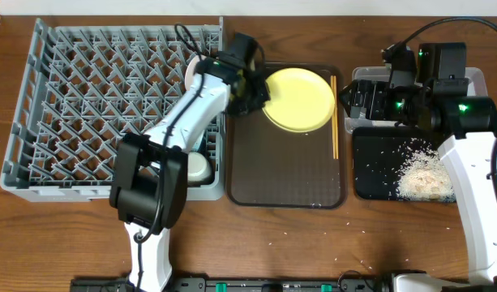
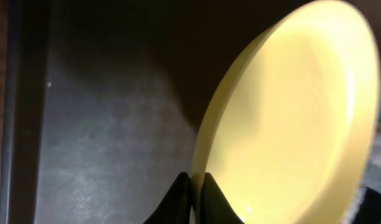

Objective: Sort waste into correct bins and load items into the dishwasher
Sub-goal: 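Grasp the yellow plate edge with the left gripper and lift it, then carry the yellow plate to the back left of the rack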

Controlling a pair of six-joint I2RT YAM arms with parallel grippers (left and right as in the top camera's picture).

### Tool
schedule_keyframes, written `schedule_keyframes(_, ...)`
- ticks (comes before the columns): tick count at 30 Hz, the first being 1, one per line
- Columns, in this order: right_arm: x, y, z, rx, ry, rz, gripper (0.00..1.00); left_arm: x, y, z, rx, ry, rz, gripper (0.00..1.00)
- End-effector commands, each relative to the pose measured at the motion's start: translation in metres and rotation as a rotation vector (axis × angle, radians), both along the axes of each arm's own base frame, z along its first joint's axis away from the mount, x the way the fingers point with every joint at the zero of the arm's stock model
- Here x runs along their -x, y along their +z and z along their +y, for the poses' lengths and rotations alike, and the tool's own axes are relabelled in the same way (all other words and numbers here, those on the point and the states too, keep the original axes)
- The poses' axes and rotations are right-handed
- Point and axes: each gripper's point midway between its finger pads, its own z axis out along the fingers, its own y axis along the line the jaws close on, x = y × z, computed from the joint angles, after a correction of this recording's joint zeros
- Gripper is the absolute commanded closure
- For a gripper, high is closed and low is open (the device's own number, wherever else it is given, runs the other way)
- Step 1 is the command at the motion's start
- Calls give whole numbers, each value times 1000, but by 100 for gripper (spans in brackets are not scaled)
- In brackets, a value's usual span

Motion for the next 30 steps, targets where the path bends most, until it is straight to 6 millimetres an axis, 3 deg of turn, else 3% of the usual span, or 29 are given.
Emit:
schedule_keyframes(1,-1,1,1,-1,6,-2,1,-4,24,-4,125,-70,-32,93)
schedule_keyframes(8,-1,1,1,-1,6,-2,1,-20,71,29,145,-69,-173,92)
schedule_keyframes(13,-1,1,1,-1,6,-2,1,-33,118,82,102,20,-305,93)
schedule_keyframes(17,-1,1,1,-1,6,-2,1,-39,141,134,22,101,-384,93)
schedule_keyframes(25,-1,1,1,-1,6,-2,1,-40,145,255,-386,300,-428,93)
schedule_keyframes(28,-1,1,1,-1,6,-2,1,-37,147,289,-554,372,-425,93)
schedule_keyframes(30,-1,1,1,-1,6,-2,1,-36,150,301,-624,392,-430,93)
